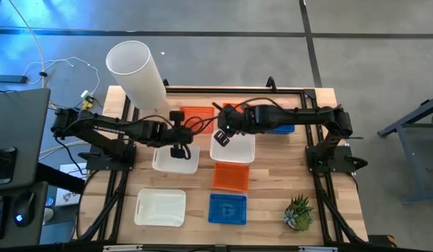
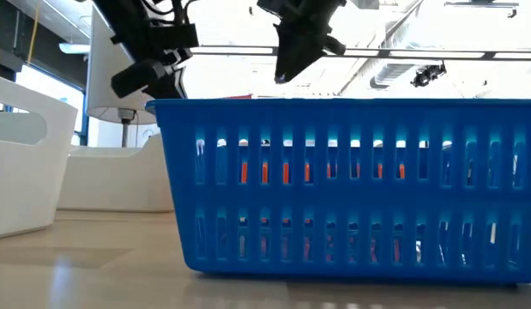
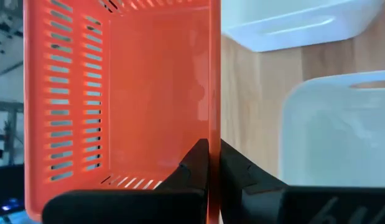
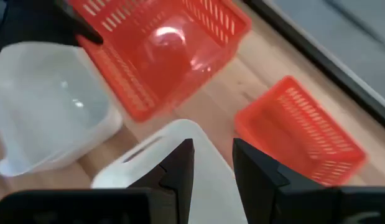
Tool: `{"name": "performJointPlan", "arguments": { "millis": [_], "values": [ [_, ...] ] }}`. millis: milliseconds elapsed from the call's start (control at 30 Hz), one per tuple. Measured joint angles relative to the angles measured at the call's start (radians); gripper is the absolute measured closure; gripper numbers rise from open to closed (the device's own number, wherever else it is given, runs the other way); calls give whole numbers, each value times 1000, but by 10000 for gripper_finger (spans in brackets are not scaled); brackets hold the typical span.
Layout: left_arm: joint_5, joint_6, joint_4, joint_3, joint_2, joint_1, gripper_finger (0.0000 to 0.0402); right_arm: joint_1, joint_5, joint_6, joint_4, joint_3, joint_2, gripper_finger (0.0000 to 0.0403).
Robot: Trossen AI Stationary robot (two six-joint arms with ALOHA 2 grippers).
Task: Stack baskets by color
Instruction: Stack the top left orange bin on the top right orange bin
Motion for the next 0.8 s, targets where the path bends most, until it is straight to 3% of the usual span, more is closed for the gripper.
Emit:
{"name": "performJointPlan", "arguments": {
  "millis": [267,467,633,800],
  "values": [
    [-91,0,-16,0,0,-48,401,-75,-32,-32,82,0,0,295],
    [-96,12,-18,0,0,-40,401,-123,-63,-18,142,0,0,243],
    [-94,63,-16,0,0,-2,401,-164,-109,83,198,0,0,196],
    [-92,113,17,0,0,27,401,-177,-129,121,217,0,19,175]
  ]
}}
